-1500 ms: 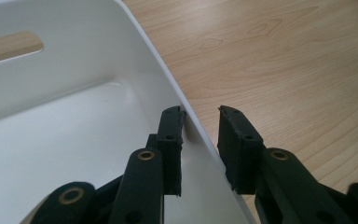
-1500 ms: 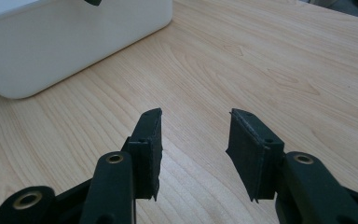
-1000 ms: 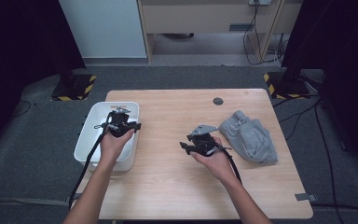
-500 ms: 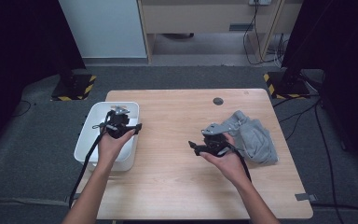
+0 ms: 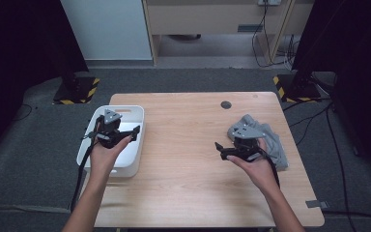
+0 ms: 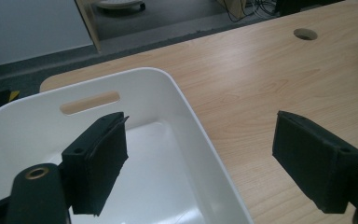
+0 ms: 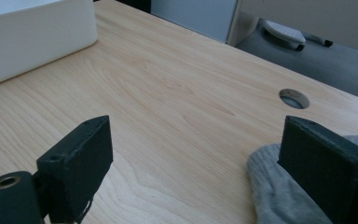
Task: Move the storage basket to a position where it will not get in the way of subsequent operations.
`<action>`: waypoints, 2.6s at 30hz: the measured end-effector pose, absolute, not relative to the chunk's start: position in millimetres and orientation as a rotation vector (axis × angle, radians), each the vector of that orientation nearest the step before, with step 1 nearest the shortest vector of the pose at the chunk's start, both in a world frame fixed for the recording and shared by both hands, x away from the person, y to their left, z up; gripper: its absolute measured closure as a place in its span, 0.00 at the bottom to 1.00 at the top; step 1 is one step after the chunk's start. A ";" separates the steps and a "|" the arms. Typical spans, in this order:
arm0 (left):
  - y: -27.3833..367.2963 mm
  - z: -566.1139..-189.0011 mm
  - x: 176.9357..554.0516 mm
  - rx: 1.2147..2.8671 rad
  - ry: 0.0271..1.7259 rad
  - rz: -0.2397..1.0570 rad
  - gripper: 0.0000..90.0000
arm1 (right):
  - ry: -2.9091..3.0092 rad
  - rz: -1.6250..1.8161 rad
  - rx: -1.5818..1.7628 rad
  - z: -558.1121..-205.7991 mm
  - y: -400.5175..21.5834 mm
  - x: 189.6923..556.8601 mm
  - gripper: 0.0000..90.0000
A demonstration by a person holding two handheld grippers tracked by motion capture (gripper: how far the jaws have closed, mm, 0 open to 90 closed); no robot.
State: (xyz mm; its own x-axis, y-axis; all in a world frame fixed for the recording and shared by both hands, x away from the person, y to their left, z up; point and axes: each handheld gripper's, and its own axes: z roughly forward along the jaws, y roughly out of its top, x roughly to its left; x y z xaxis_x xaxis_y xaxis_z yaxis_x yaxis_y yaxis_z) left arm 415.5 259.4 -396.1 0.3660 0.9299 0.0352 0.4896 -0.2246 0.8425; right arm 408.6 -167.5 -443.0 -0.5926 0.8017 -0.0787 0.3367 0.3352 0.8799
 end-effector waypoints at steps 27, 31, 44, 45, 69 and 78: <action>186.0 -402.2 384.0 1.910 1.070 0.624 0.14 | 1.961 1.032 1.216 -460.4 -262.2 421.4 0.25; 168.2 -409.3 390.0 1.949 1.016 0.608 0.13 | 1.984 0.986 1.231 -468.6 -260.6 426.3 0.20; 148.8 -429.4 396.2 2.003 0.982 0.554 0.12 | 2.057 0.833 1.261 -496.1 -259.1 439.3 0.20; 148.7 -431.9 396.0 2.010 0.981 0.552 0.12 | 2.063 0.827 1.265 -497.2 -259.0 439.9 0.23; 139.1 -459.9 400.8 2.015 0.962 0.577 0.11 | 2.164 0.937 1.257 -496.6 -175.8 430.5 0.67; 134.9 -472.7 403.4 2.056 0.973 0.582 0.11 | 2.226 1.000 1.198 -496.4 -130.4 422.1 0.67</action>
State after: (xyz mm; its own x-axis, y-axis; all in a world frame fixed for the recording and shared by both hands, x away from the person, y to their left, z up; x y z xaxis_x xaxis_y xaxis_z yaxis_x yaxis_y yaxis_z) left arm 403.4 134.9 -472.7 0.6032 0.7942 0.0739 0.4405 -0.4089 0.7992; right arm 422.1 -130.4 -496.4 -0.5405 0.8409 -0.0266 0.5388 0.3702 0.7567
